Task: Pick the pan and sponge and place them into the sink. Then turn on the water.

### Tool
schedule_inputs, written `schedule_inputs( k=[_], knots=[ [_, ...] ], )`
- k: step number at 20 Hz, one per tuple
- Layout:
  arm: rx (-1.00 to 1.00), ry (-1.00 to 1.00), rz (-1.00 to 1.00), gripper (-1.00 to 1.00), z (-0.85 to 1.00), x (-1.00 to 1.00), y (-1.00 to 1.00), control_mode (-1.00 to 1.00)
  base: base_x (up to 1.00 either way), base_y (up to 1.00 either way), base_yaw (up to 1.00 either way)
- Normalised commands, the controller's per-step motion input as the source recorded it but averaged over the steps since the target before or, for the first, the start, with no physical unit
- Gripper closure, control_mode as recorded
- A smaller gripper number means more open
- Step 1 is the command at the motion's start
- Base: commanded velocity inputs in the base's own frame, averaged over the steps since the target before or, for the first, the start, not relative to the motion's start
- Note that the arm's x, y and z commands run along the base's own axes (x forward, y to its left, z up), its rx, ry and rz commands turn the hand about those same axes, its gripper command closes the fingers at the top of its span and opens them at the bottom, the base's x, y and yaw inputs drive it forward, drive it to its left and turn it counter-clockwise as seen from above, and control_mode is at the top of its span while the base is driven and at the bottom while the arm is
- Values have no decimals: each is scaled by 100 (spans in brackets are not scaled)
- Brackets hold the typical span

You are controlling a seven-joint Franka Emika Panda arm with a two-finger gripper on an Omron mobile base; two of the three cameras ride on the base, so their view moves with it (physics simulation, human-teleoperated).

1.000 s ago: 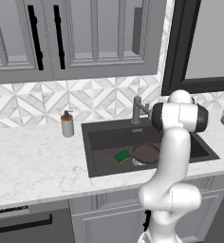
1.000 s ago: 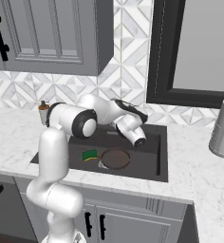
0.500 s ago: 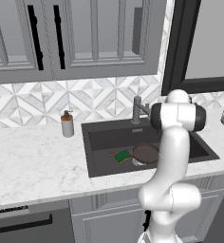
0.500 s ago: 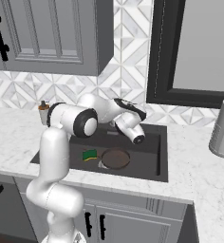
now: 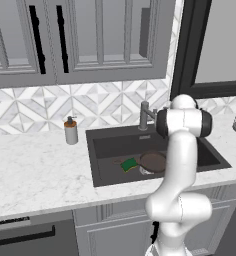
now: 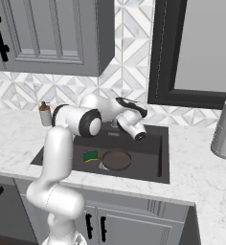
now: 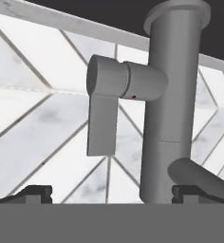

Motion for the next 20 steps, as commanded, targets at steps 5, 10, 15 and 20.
schedule_inputs(
  k=[5,10,15,20],
  knots=[
    [0,3,0,-100,-12,37,0,-100,0,0,0],
    [0,2,0,-100,-25,31,0,-100,0,0,0],
    [0,0,0,-100,-29,25,0,-100,0,0,0],
    [3,0,0,-100,-13,29,0,-100,0,0,0]
  ],
)
